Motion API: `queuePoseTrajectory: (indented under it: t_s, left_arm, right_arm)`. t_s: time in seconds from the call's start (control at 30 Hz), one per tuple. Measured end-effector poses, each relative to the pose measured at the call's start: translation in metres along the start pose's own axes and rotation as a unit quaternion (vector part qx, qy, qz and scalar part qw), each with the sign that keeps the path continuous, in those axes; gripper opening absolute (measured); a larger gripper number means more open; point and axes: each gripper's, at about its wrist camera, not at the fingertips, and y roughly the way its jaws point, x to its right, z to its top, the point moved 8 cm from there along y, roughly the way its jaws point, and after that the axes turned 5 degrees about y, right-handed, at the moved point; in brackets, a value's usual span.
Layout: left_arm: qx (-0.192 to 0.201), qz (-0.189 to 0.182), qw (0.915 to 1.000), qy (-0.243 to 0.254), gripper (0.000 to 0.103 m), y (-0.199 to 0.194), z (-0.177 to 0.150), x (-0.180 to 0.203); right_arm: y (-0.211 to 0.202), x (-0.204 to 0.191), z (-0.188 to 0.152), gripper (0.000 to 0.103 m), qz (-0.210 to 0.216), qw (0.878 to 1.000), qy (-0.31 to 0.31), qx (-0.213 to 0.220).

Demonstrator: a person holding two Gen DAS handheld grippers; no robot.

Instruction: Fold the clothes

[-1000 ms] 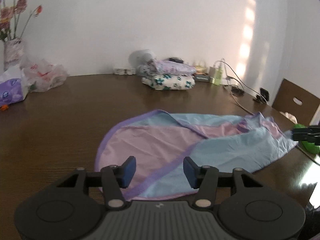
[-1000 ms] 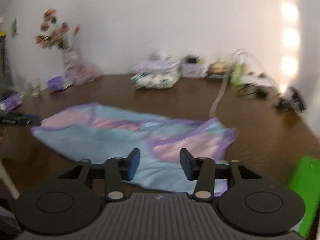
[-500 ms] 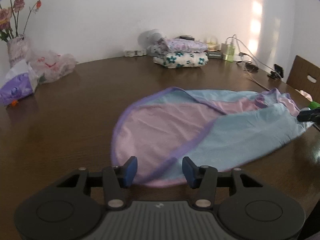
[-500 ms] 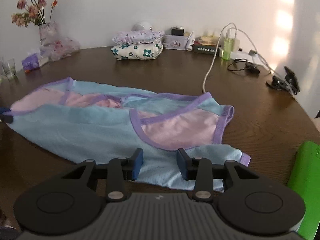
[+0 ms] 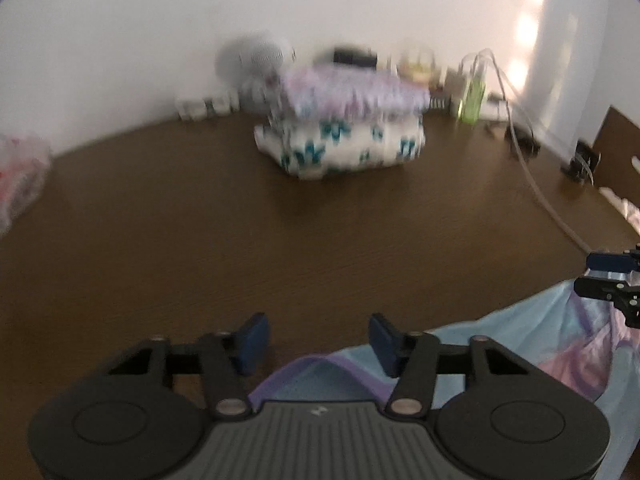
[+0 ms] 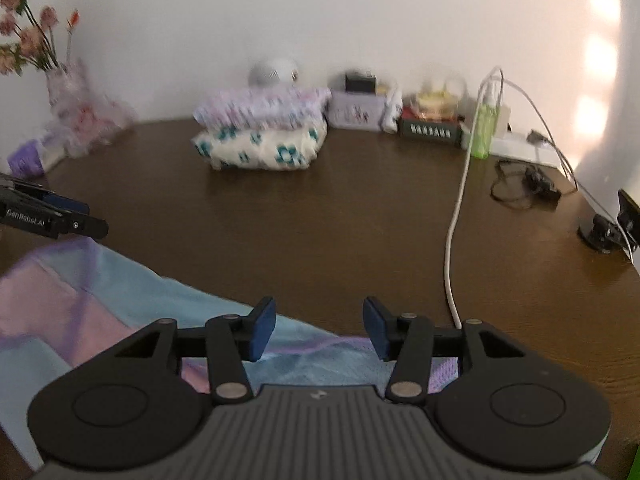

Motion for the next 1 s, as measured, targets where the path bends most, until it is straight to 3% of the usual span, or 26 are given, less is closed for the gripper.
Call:
queuePoseTrajectory:
  t_s: [0.1, 0.17, 0.23, 0.3, 0.53, 0.8, 0.9, 1.0]
  left_arm:
    - [0.005, -0.005, 1.0000, 0.005, 0.034, 0.003, -0.009, -0.004]
    - [0.008, 0.000, 1.0000, 0.006, 0.001, 0.002, -0.011, -0.008]
    - [0.007, 0.000, 1.0000, 0.000, 0.002, -0.001, -0.013, -0.009]
    - [0.008, 0.002, 0.9999, 0.005, 0.001, -0.006, -0.015, -0.007]
    - [0.045, 0.028, 0.9986, -0.002, 0.001, -0.036, -0.011, -0.004]
    - [0.101, 0.043, 0.9940, 0.004, 0.001, -0.090, -0.022, 0.015]
    - [0.110, 0.066, 0.9916, 0.004, 0.000, -0.107, -0.037, 0.021]
    - [0.094, 0.089, 0.9916, 0.003, 0.000, -0.113, -0.066, 0.029]
  right_arm:
    - [0.008, 0.003, -0.009, 0.047, 0.001, 1.000, -0.003, -0.016]
    - [0.008, 0.002, -0.011, 0.038, -0.005, 1.000, -0.013, -0.011]
    - [0.007, -0.001, -0.011, 0.012, -0.004, 1.000, -0.020, -0.006]
    - [0.006, -0.003, -0.012, 0.007, 0.001, 1.000, -0.022, -0.002]
    - [-0.022, 0.003, -0.001, 0.006, 0.033, 0.999, 0.012, 0.038]
    - [-0.060, 0.002, -0.002, 0.006, 0.055, 0.995, -0.009, 0.079]
    - [-0.078, -0.001, -0.014, 0.006, 0.051, 0.995, -0.032, 0.082]
    - [-0.093, -0.010, -0.043, 0.006, 0.052, 0.995, -0.070, 0.057]
